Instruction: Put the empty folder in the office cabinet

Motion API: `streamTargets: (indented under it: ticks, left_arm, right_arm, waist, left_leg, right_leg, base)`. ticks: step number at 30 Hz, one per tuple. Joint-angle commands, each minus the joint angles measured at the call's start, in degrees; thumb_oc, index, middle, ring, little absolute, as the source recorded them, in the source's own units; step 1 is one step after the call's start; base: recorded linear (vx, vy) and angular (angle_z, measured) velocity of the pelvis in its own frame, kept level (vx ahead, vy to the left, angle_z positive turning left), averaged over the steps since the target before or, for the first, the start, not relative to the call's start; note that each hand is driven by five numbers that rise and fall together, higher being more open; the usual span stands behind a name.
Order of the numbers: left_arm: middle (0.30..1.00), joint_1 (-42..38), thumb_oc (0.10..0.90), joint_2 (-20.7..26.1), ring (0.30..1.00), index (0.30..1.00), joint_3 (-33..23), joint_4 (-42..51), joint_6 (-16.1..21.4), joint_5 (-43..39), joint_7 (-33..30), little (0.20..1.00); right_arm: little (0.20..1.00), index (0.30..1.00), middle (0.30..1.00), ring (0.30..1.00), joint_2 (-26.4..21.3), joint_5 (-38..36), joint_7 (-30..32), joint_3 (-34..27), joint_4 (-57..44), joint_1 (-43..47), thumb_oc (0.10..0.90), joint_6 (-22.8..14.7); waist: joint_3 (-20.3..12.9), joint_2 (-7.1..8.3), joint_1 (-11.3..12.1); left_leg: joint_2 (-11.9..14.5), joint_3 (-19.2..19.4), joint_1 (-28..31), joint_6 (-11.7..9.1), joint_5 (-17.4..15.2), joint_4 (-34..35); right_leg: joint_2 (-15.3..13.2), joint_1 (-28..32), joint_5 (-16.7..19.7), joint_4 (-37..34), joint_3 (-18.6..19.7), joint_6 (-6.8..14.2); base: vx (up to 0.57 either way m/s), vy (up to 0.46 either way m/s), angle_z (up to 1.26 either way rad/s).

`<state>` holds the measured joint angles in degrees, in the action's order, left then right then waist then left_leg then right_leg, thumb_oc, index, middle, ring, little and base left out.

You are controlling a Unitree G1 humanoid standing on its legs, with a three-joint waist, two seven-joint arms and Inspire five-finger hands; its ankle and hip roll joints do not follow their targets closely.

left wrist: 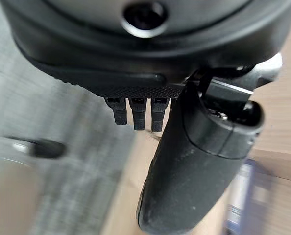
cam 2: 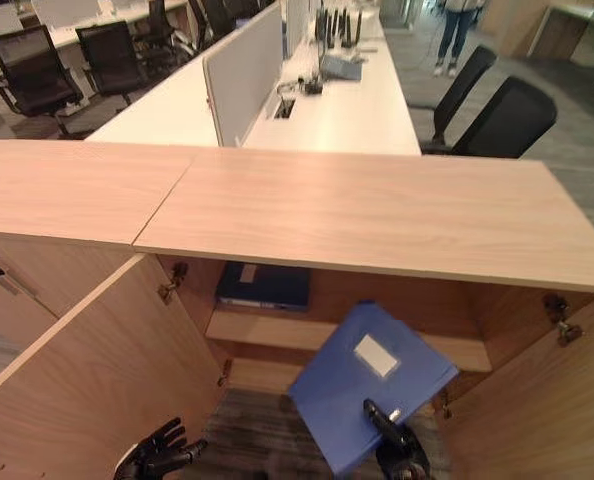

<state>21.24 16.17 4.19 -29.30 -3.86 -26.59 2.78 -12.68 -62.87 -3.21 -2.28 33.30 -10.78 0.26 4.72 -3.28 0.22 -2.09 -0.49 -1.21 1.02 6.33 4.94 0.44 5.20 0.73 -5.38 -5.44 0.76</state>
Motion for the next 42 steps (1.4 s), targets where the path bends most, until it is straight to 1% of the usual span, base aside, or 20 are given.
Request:
streamTargets:
  ticks: [1, 4, 5, 6, 7, 8, 11, 12, 15, 17, 18, 21, 22, 25, 26, 28, 34, 36, 39, 42]
  left_arm:
    - [0.900, -6.40, 0.800, 2.86, 0.900, 0.900, -0.42, -2.02, 1.37, 2.50, -1.47, 0.900]
    - [0.900, -7.70, 0.800, 2.94, 0.900, 0.900, 0.00, -5.70, 1.26, 3.68, -2.63, 0.900]
    - [0.900, -8.37, 0.800, 3.04, 0.900, 0.900, 0.20, -8.28, 1.29, 4.56, -3.77, 0.900]
    - [0.900, -9.23, 0.800, 2.84, 0.900, 0.900, 0.18, -10.15, 1.42, 4.49, -4.42, 0.900]
    - [0.900, -9.39, 0.800, 2.82, 0.900, 0.900, 0.17, -10.23, 1.46, 4.48, -4.42, 0.900]
    - [0.900, -10.68, 0.800, 1.76, 0.900, 0.900, 0.14, -15.46, 1.69, 4.51, -5.73, 0.900]
    - [0.900, -11.50, 0.800, 1.48, 0.900, 0.900, 0.13, -18.22, 2.05, 5.08, -6.21, 0.900]
    - [0.900, -12.60, 0.800, 1.57, 0.900, 0.900, -0.36, -22.59, 2.42, 5.75, -7.13, 0.900]
    - [0.900, -14.15, 0.800, 1.29, 0.900, 0.900, -1.07, -30.15, 3.09, 9.69, -9.10, 0.900]
    - [0.900, -14.12, 0.800, 1.20, 0.900, 0.900, -1.07, -31.84, 3.36, 11.48, -10.28, 0.900]
    - [0.900, -15.09, 0.800, 1.53, 0.900, 0.900, -0.45, -34.66, 3.70, 13.15, -11.99, 0.900]
    - [0.900, -15.70, 0.800, 1.66, 0.900, 0.900, 0.05, -35.86, 3.42, 14.51, -13.23, 0.900]
    - [0.900, -15.93, 0.800, 1.82, 0.900, 0.900, 0.83, -35.12, 3.52, 15.06, -14.14, 0.900]
    - [0.900, -16.40, 0.800, 2.25, 0.900, 0.900, 2.05, -31.84, 4.03, 14.50, -14.66, 0.900]
    - [0.900, -16.42, 0.800, 2.23, 0.900, 0.900, 2.06, -31.87, 4.00, 14.50, -14.66, 0.900]
    - [0.900, -17.24, 0.800, 2.92, 0.900, 0.900, 3.16, -29.67, 4.47, 14.92, -15.18, 0.900]
    - [0.900, -18.15, 0.800, 4.96, 0.900, 0.900, 3.91, -25.84, 4.52, 16.88, -16.95, 0.900]
    - [0.900, -18.35, 0.800, 5.80, 0.900, 0.900, 4.11, -24.97, 4.56, 17.00, -16.93, 0.900]
    - [0.900, -18.61, 0.800, 7.09, 0.900, 0.900, 4.20, -26.29, 4.56, 17.35, -16.65, 0.900]
    - [0.900, -18.36, 0.800, 7.90, 0.900, 0.900, 4.96, -26.24, 4.68, 17.52, -16.47, 0.900]
  right_arm:
    - [0.300, 0.300, 0.300, 0.300, -0.34, -7.85, -0.90, -2.48, -9.33, 10.53, 0.400, -9.78]
    - [0.300, 0.300, 0.300, 0.300, -1.06, -9.98, 0.03, -3.34, -10.61, 13.98, 0.400, -11.95]
    - [0.300, 0.300, 0.300, 0.300, -1.53, -11.82, 0.75, -3.86, -12.43, 16.56, 0.400, -14.13]
    - [0.300, 0.300, 0.300, 0.300, -2.16, -12.78, 1.02, -3.99, -13.21, 18.54, 0.400, -15.49]
    - [0.300, 0.300, 0.300, 0.300, -2.17, -12.79, 1.02, -4.03, -13.17, 18.68, 0.400, -15.50]
    - [0.300, 0.300, 0.300, 0.300, -3.51, -14.68, 2.01, -5.39, -15.35, 23.37, 0.400, -18.51]
    - [0.300, 0.300, 0.300, 0.300, -3.86, -15.37, 2.15, -5.82, -15.55, 25.30, 0.400, -19.52]
    - [0.300, 0.300, 0.300, 0.300, -4.37, -16.55, 2.59, -6.37, -15.41, 28.25, 0.400, -21.65]
    - [0.300, 0.300, 0.300, 0.300, -4.45, -18.30, 3.32, -6.72, -14.59, 30.95, 0.400, -24.03]
    - [0.300, 0.300, 0.300, 0.300, -5.05, -17.65, 4.07, -7.05, -14.55, 31.89, 0.400, -24.94]
    - [0.300, 0.300, 0.300, 0.300, -6.42, -17.38, 5.71, -7.20, -14.02, 34.02, 0.400, -26.27]
    - [0.300, 0.300, 0.300, 0.300, -7.36, -16.74, 7.60, -6.59, -13.79, 35.99, 0.400, -26.99]
    - [0.300, 0.300, 0.300, 0.300, -8.05, -16.14, 9.16, -5.65, -14.36, 37.51, 0.400, -27.41]
    - [0.300, 0.300, 0.300, 0.300, -9.54, -14.72, 11.06, -4.69, -14.89, 40.11, 0.400, -28.18]
    - [0.300, 0.300, 0.300, 0.300, -9.56, -14.69, 11.09, -4.68, -14.87, 40.11, 0.400, -28.16]
    - [0.300, 0.300, 0.300, 0.300, -10.69, -13.64, 12.16, -4.58, -15.46, 42.05, 0.400, -29.33]
    - [0.300, 0.300, 0.300, 0.300, -13.54, -14.18, 12.98, -6.47, -17.59, 46.58, 0.400, -32.63]
    - [0.300, 0.300, 0.300, 0.300, -18.57, -13.42, 13.79, -5.60, -15.87, 49.76, 0.400, -32.10]
    - [0.300, 0.300, 0.300, 0.300, -27.36, -13.35, 13.79, -3.14, -8.66, 56.91, 0.400, -28.63]
    - [0.300, 0.300, 0.300, 0.300, -29.98, -15.36, 13.67, -1.99, -4.66, 62.09, 0.400, -28.29]
  waist:
    - [1.72, 1.93, -0.58]
    - [2.28, 1.48, -0.40]
    - [4.14, 1.50, 0.13]
    - [5.69, 1.59, 0.62]
    - [5.59, 1.60, 0.54]
    - [8.18, 0.80, 1.38]
    - [8.26, 0.52, 1.69]
    - [8.53, 0.33, 2.55]
    - [8.18, 0.29, 3.09]
    - [8.53, 0.12, 3.13]
    - [9.70, 0.10, 3.02]
    - [10.89, 0.19, 3.17]
    - [12.81, 0.26, 3.18]
    - [15.55, -0.02, 3.40]
    - [15.15, 0.11, 3.35]
    - [17.43, -0.24, 3.29]
    - [20.03, -0.91, 3.64]
    - [20.54, -0.96, 3.89]
    - [21.04, -0.88, 4.75]
    - [20.67, -0.79, 5.47]
  left_leg:
    - [1.76, -1.70, 3.20, -2.12, -7.77, 0.06]
    - [2.07, -2.16, 2.15, -2.20, -7.24, 0.06]
    - [2.54, -1.68, -0.27, -2.41, -6.90, -3.22]
    - [2.09, -1.47, -3.64, -2.85, -8.31, -8.30]
    - [2.03, -1.55, -4.15, -2.82, -8.25, -8.62]
    - [1.06, -1.16, -10.74, -2.97, -7.70, -13.30]
    - [0.36, -1.49, -13.17, -2.62, -6.52, -12.95]
    - [-1.27, -2.13, -16.90, -2.47, -4.39, -11.63]
    - [-0.38, -1.46, -16.80, -2.00, -2.40, -6.97]
    - [-0.05, -1.11, -17.37, -1.59, -1.90, -6.04]
    - [0.37, -0.22, -19.68, -1.36, -0.91, -5.73]
    - [0.70, 0.60, -20.92, -1.08, -0.62, -5.66]
    - [0.91, 1.63, -22.64, -0.77, -0.52, -6.56]
    - [0.56, 2.45, -26.22, -0.31, -1.17, -9.90]
    - [0.38, 1.94, -25.66, -0.59, -2.43, -9.77]
    - [-0.15, 2.03, -28.13, -0.30, -3.42, -12.67]
    - [-1.33, 1.66, -33.45, 0.25, -6.28, -19.26]
    - [-1.72, 1.97, -35.52, 0.42, -7.56, -22.52]
    - [-2.07, 1.83, -38.79, 0.50, -9.51, -27.57]
    - [-2.30, 1.54, -39.50, 0.45, -10.14, -28.76]
  right_leg:
    - [-1.88, -2.39, -2.32, 0.38, -3.02, 2.21]
    - [-1.56, -3.46, -2.52, 0.64, -3.18, 1.64]
    - [-1.75, -4.83, -3.55, 2.67, -3.23, 0.74]
    - [-2.07, -5.94, -4.32, 4.25, -3.44, 0.17]
    - [-2.12, -6.28, -4.19, 4.29, -3.53, 0.18]
    - [-2.74, -8.86, -5.68, 6.36, -5.08, -0.71]
    - [-2.88, -10.23, -5.99, 6.82, -5.27, -0.80]
    - [-2.46, -12.99, -6.06, 7.86, -4.58, -0.95]
    - [-0.75, -16.71, -5.82, 8.73, -2.53, -0.60]
    - [-0.49, -17.92, -5.59, 9.04, -1.89, -0.44]
    - [-0.59, -21.29, -5.42, 10.11, -1.28, -0.54]
    - [-0.82, -23.60, -5.39, 11.09, -0.50, -0.63]
    - [-1.14, -25.88, -5.61, 12.86, -0.23, -0.66]
    - [-2.00, -29.88, -6.27, 16.93, -0.05, -0.72]
    - [-2.03, -29.41, -7.43, 16.95, 0.53, -0.49]
    - [-2.81, -32.20, -8.39, 20.57, 0.16, -0.56]
    - [-4.43, -37.55, -10.93, 28.97, -0.25, -0.57]
    - [-5.14, -39.50, -11.92, 32.51, -0.26, -0.60]
    - [-6.07, -42.63, -14.07, 38.33, -0.52, -1.16]
    - [-6.08, -43.13, -14.76, 39.64, -0.62, -1.53]
  base:
    - [-0.02, -0.039, 0.11]
    - [-0.03, -0.048, 0.23]
    - [-0.13, -0.063, 0.15]
    - [-0.14, -0.059, 0.16]
    - [-0.18, -0.043, 0.18]
    - [-0.12, -0.016, 0.16]
    - [-0.03, 0.023, 0.26]
    - [0.01, 0.040, 0.14]
    - [0.03, 0.062, -0.23]
    - [-0.03, 0.052, -0.44]
    - [-0.06, 0.044, -0.52]
    - [-0.04, 0.082, -0.23]
    - [-0.06, 0.068, -0.17]
    - [-0.04, 0.059, -0.22]
    - [0.03, 0.034, -0.06]
    - [-0.02, 0.037, 0.03]
    - [-0.04, 0.023, 0.06]
    - [-0.04, 0.035, 0.12]
    - [-0.01, -0.001, 0.12]
    - [0.02, -0.021, 0.05]
